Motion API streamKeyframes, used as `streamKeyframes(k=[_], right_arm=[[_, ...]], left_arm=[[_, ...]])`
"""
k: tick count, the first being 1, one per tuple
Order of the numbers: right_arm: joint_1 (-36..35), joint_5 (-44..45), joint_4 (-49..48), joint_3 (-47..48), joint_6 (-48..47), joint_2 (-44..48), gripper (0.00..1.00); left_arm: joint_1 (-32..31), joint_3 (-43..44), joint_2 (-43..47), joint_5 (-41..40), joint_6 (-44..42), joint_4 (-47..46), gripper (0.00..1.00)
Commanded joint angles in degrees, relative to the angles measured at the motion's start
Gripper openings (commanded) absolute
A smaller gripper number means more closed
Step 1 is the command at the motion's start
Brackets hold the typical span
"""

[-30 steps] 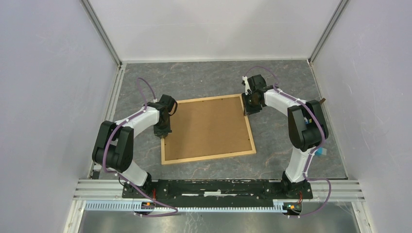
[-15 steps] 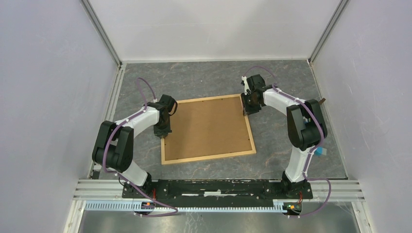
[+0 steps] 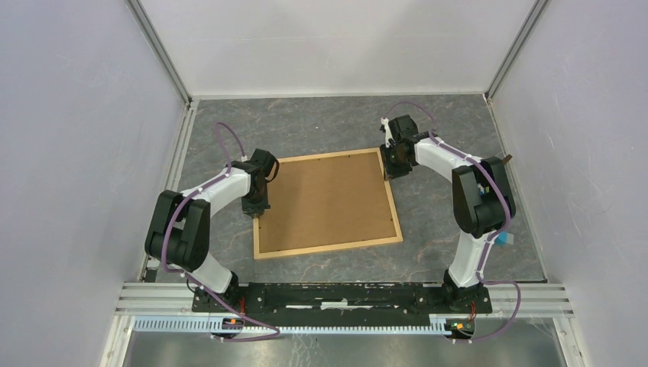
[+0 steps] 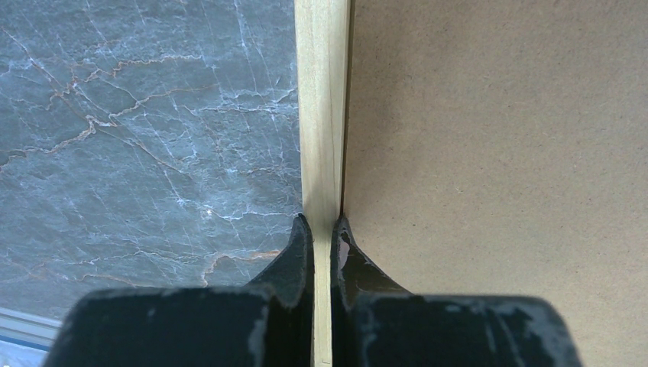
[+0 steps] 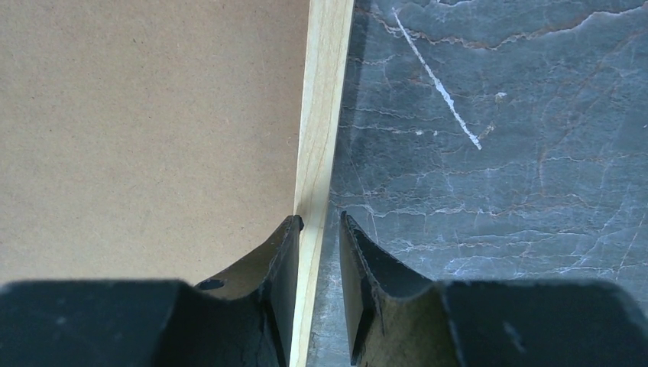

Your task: Put the photo into the frame

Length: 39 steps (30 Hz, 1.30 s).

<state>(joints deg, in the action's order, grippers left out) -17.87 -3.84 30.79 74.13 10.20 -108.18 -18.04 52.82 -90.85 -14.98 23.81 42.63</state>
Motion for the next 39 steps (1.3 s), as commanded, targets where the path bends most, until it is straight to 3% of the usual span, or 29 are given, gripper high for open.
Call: streamKeyframes(k=[1, 28, 39], right_arm=[[0.2, 1.19, -0.55, 0.45, -0.28, 0.0, 0.31], [-1.85, 2.85, -0.83, -2.99, -0.85, -0.58, 0.3], [-0.62, 1.0, 0.46, 0.35, -0.73, 2.87, 0.3]], left_arm=[[0.11, -0.17, 1.29, 0.65, -1.97, -2.06, 0.02], [0.13, -0.17, 1.37, 0.59, -2.01, -2.03, 0.02], [0.12, -0.17, 1.37, 0.59, -2.02, -2.06, 0.02]])
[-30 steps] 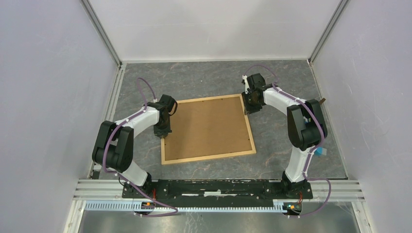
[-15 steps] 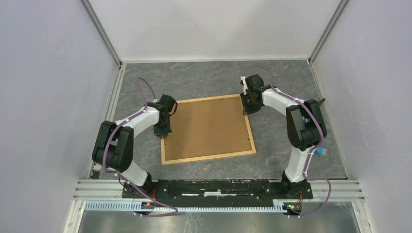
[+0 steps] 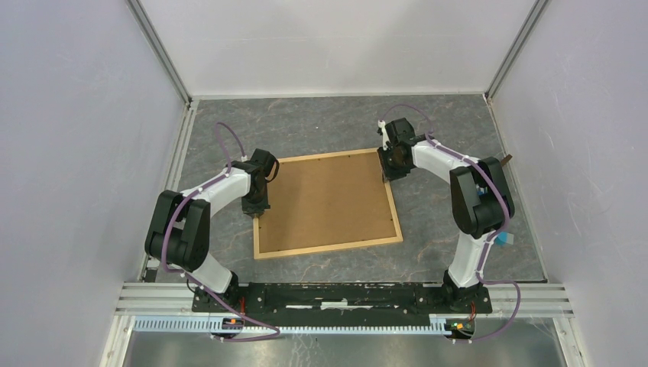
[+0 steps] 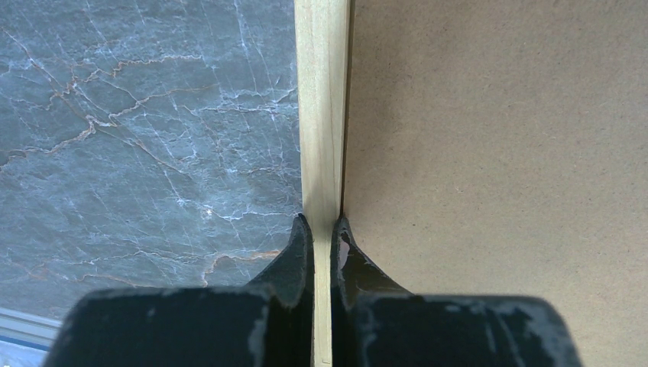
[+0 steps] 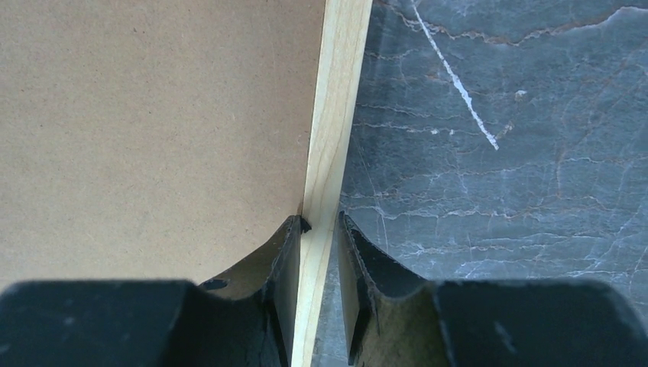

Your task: Put the photo into the frame

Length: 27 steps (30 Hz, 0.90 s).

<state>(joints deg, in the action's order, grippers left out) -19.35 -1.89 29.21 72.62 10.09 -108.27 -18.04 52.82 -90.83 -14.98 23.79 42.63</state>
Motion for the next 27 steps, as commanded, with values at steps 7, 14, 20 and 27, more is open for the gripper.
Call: streamKeyframes(k=[7, 14, 20, 27], right_arm=[[0.94, -1.12, 1.73, 0.76, -0.76, 2.29, 0.3], [0.94, -0.13, 1.46, 0.77, -0.72, 1.18, 0.3], [0.91, 1.54, 1.29, 0.55, -0.5, -0.6, 0.3], [0.91, 5.7, 2.1, 0.15, 0.11, -2.63, 0.29]], left_arm=[[0.17, -0.17, 1.35, 0.63, -1.99, -2.08, 0.02], [0.12, -0.17, 1.31, 0.74, -1.99, -2.13, 0.02], [0.11, -0.17, 1.36, 0.86, -1.99, -2.13, 0.02], [0.11, -0.17, 1.44, 0.91, -2.08, -2.08, 0.02]])
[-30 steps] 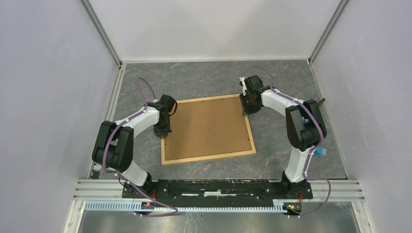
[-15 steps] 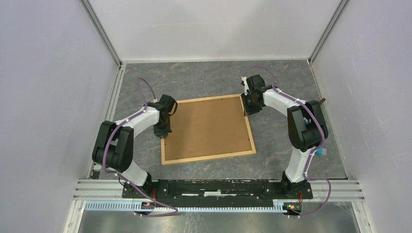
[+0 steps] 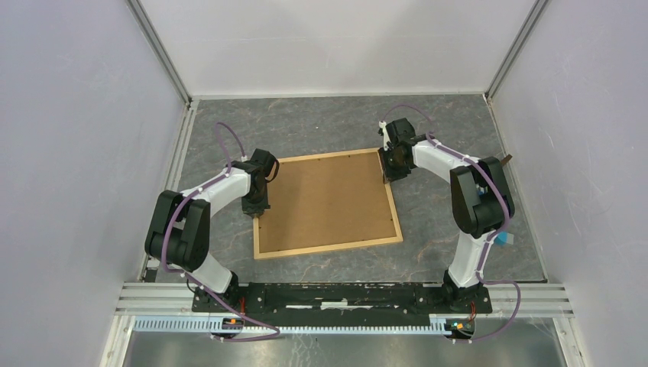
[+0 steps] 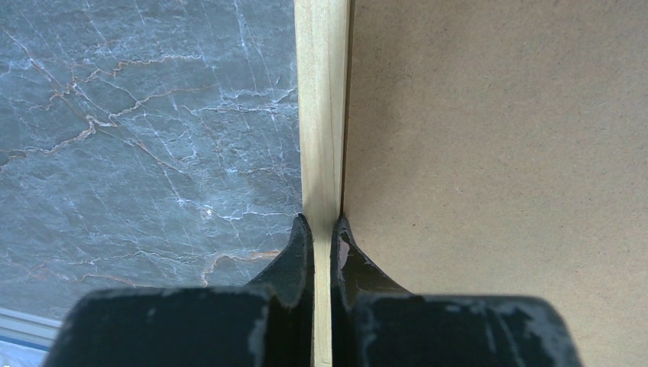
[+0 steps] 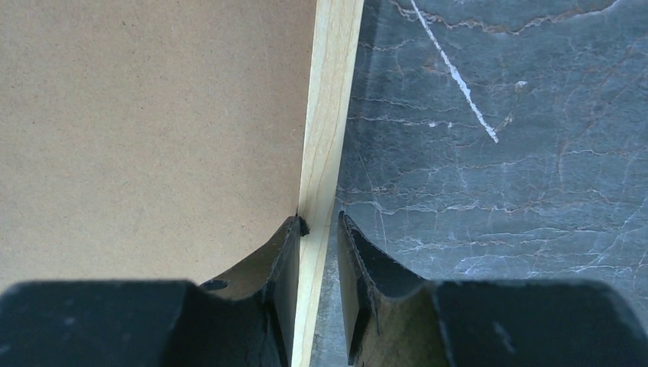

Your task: Put the photo into the frame

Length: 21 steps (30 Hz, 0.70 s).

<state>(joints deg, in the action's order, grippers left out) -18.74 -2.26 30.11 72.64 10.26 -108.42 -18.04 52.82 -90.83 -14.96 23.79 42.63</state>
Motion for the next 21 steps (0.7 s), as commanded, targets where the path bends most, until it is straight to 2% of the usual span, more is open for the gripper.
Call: streamKeyframes(k=[1, 5, 10, 14, 21], right_arm=[[0.3, 6.53, 1.35, 0.05, -0.05, -2.7, 0.29], [0.35, 6.35, 1.37, -0.04, 0.13, -3.26, 0.29], [0.3, -3.86, 0.28, 1.47, -0.55, -0.61, 0.31], [0.37, 1.73, 1.42, 2.77, -0.56, 3.71, 0.31], [0.47, 1.55, 1.39, 2.12, -0.67, 2.24, 0.3]], left_arm=[[0.12, -0.17, 1.42, 0.83, -2.13, -2.11, 0.02], [0.16, -0.17, 1.61, 0.96, -2.08, -2.11, 0.02], [0.12, -0.18, 1.53, 1.07, -2.09, -2.12, 0.02], [0.14, -0.26, 1.71, 0.81, -2.09, -2.11, 0.02], [0.14, -0.3, 1.61, 0.76, -2.17, -2.06, 0.02]])
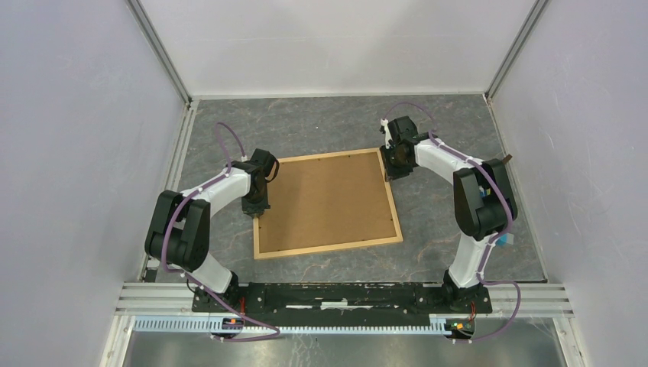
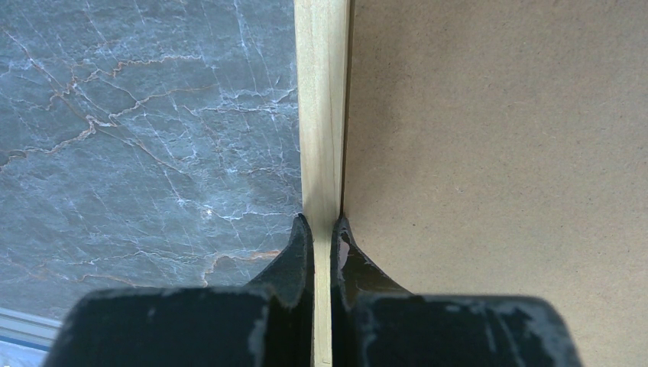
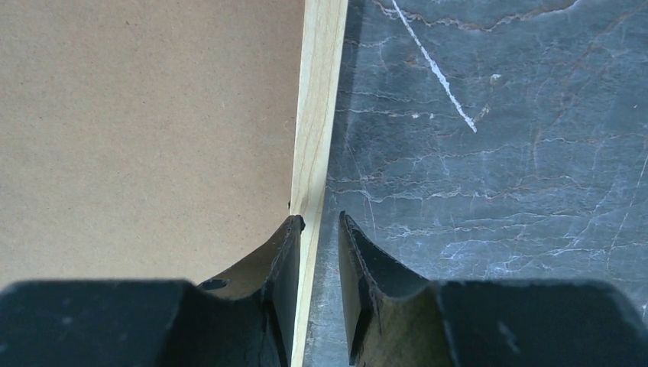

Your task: Put the photo into the frame

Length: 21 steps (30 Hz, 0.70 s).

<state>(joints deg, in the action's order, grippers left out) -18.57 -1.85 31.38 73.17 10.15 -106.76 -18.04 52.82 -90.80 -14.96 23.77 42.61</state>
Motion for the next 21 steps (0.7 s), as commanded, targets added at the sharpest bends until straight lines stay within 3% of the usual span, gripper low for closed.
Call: streamKeyframes(k=[1, 21], right_arm=[[0.33, 1.09, -0.1, 1.33, -0.55, 0.3, 0.3], [-0.5, 0.62, -1.14, 0.77, -0.21, -2.78, 0.3]], left_arm=[[0.14, -0.35, 1.72, 0.76, -2.15, -2.06, 0.02], [0.17, -0.26, 1.58, 0.95, -2.15, -2.09, 0.02]])
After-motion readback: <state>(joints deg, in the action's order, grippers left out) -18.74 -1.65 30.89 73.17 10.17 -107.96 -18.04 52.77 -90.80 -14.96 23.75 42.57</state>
